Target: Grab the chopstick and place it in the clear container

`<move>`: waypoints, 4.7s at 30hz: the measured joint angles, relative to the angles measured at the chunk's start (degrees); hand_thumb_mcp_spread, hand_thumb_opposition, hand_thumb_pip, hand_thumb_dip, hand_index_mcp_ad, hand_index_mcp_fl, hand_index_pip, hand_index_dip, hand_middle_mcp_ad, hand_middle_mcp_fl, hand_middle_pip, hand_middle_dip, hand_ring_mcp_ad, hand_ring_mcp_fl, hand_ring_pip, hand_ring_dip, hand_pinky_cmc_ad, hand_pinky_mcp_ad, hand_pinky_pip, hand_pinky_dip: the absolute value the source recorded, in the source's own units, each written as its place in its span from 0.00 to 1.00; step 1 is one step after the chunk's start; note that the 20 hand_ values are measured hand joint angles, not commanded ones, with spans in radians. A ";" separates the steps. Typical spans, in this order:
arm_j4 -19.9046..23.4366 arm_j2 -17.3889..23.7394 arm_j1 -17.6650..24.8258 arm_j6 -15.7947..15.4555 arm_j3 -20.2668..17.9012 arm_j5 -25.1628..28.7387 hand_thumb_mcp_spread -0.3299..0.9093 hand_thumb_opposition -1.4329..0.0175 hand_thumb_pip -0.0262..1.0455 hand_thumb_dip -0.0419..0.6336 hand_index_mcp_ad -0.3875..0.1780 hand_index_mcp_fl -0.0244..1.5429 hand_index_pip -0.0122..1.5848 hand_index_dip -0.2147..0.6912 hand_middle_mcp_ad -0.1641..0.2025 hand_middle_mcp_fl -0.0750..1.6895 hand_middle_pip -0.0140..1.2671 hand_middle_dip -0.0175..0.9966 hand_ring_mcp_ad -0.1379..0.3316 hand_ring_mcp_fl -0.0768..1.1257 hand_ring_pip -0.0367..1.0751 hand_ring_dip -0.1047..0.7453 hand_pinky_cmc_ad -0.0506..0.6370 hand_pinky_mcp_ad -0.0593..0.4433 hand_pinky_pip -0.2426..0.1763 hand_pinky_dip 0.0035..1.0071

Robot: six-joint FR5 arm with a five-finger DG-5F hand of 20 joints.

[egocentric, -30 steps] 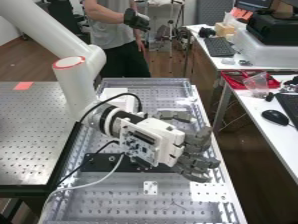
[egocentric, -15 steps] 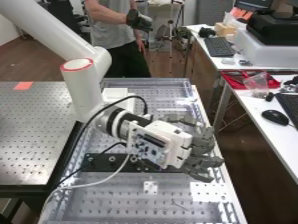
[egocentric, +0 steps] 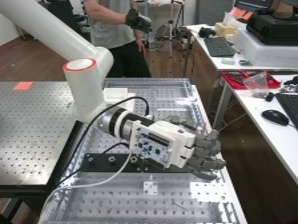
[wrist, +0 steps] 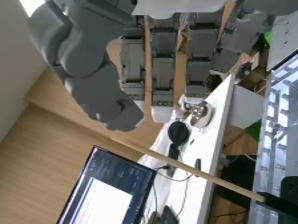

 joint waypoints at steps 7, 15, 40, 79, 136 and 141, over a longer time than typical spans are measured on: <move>-0.10 0.61 0.31 -2.56 -0.63 -0.53 0.71 0.40 0.79 0.60 0.71 0.02 0.97 0.37 0.69 0.18 0.65 0.69 0.62 0.39 0.11 0.69 0.50 0.43 0.66 0.18; -0.14 1.50 0.79 -3.12 -1.66 -1.94 0.71 0.40 0.76 0.60 0.71 0.02 0.91 0.37 0.69 0.17 0.67 0.71 0.62 0.39 0.10 0.71 0.52 0.43 0.66 0.18; 1.62 0.01 2.51 2.07 -1.94 3.21 0.72 0.42 0.68 0.54 0.71 0.02 0.92 0.37 0.67 0.21 0.71 0.71 0.61 0.43 0.11 0.75 0.53 0.43 0.66 0.17; 1.25 -1.76 2.69 2.59 0.48 4.56 0.76 0.42 0.61 0.52 0.68 0.16 0.96 0.33 0.63 0.34 0.72 0.74 0.47 0.54 0.11 0.80 0.63 0.49 0.76 0.17; 0.89 -2.21 2.52 0.65 2.01 5.77 0.81 0.32 0.57 0.50 0.73 0.38 0.90 0.24 0.50 0.48 0.71 0.74 0.44 0.65 0.13 0.82 0.70 0.61 0.80 0.17; 0.11 -2.23 2.27 -0.52 3.07 5.31 0.81 0.32 0.57 0.50 0.73 0.39 0.89 0.23 0.50 0.50 0.68 0.74 0.44 0.65 0.13 0.82 0.70 0.61 0.79 0.17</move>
